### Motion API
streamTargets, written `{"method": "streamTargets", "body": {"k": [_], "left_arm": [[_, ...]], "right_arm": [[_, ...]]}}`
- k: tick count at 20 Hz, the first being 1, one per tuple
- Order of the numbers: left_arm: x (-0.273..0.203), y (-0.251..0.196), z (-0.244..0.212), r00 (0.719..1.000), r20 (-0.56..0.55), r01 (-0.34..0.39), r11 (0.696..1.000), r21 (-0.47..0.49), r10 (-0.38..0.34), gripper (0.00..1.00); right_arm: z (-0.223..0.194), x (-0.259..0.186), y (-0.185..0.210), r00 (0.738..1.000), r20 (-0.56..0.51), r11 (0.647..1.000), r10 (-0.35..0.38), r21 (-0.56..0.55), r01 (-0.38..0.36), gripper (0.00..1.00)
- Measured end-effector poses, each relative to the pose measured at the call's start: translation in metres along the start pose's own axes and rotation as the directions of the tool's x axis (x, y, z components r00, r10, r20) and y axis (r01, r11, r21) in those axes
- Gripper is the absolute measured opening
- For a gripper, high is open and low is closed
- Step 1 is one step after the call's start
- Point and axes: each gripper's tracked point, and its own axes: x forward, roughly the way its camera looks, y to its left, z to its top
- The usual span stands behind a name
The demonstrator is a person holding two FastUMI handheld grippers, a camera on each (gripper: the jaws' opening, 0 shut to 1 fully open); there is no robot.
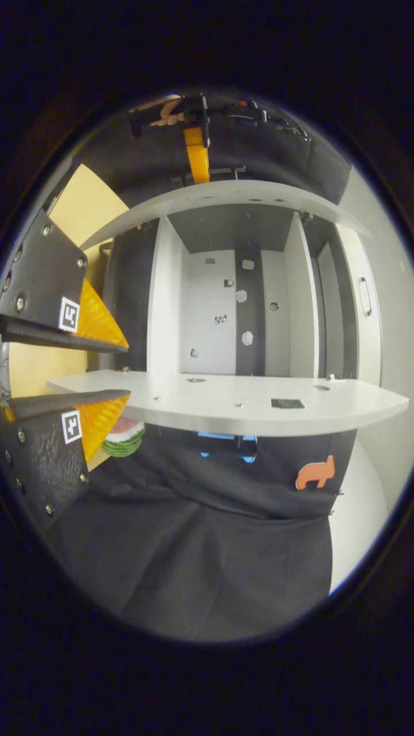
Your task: Open the right door of the double-door shoe cabinet with the right hand, and open the left door with the left hand.
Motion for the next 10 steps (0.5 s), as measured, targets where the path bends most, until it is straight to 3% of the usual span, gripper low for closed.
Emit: {"method": "streamTargets", "body": {"k": [10], "left_arm": [[-0.029,0.030,-0.002,0.999,0.010,-0.050,0.998,-0.027,0.050,0.24]], "right_arm": [[-0.002,0.018,0.045,0.995,-0.009,0.993,0.095,-0.062,-0.095,0.31]]}}
